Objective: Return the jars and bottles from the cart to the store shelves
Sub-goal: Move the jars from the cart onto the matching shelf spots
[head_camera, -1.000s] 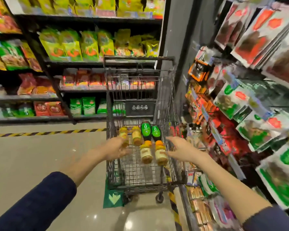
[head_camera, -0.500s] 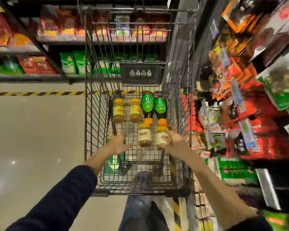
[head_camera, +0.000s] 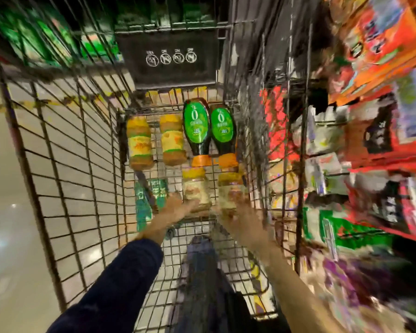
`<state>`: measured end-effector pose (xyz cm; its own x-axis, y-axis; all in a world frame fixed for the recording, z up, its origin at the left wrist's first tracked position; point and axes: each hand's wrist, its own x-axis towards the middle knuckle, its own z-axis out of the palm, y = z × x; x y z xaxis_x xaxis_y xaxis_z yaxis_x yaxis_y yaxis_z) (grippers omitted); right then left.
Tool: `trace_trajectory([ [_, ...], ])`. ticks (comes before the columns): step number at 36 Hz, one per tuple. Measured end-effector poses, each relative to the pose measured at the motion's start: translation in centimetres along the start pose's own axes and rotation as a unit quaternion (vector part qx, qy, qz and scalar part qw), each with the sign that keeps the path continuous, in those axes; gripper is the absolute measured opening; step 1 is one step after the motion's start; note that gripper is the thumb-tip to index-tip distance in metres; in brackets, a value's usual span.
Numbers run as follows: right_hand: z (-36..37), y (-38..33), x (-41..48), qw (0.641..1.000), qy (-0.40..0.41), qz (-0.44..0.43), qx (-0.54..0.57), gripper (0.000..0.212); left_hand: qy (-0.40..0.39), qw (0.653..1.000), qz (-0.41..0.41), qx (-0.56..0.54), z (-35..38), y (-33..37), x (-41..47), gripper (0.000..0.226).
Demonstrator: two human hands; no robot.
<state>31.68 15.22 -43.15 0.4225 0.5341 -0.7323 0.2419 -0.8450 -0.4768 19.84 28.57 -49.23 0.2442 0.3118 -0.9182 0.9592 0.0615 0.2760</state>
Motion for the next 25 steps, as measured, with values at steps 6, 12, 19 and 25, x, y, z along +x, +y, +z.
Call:
trace_trajectory([
  [6,0.7,0.3,0.9,0.999,0.02,-0.009,0.024,0.055,-0.017,0.997,0.029,-0.068,1.1,0.3,2.2,0.068],
  [12,1.4,0.7,1.8,0.997,0.031,0.03,0.065,0.057,-0.002,0.988,0.059,-0.146,2.8,2.4,1.9,0.047],
  [19,1.7,1.8,3.0,0.997,0.044,0.047,0.048,0.056,-0.026,0.98,0.048,-0.19,2.4,2.7,1.8,0.044],
  [25,1.5,2.4,4.5,0.996,0.037,0.086,0.015,0.063,-0.037,0.979,0.054,-0.191,0.7,1.6,0.6,0.041],
])
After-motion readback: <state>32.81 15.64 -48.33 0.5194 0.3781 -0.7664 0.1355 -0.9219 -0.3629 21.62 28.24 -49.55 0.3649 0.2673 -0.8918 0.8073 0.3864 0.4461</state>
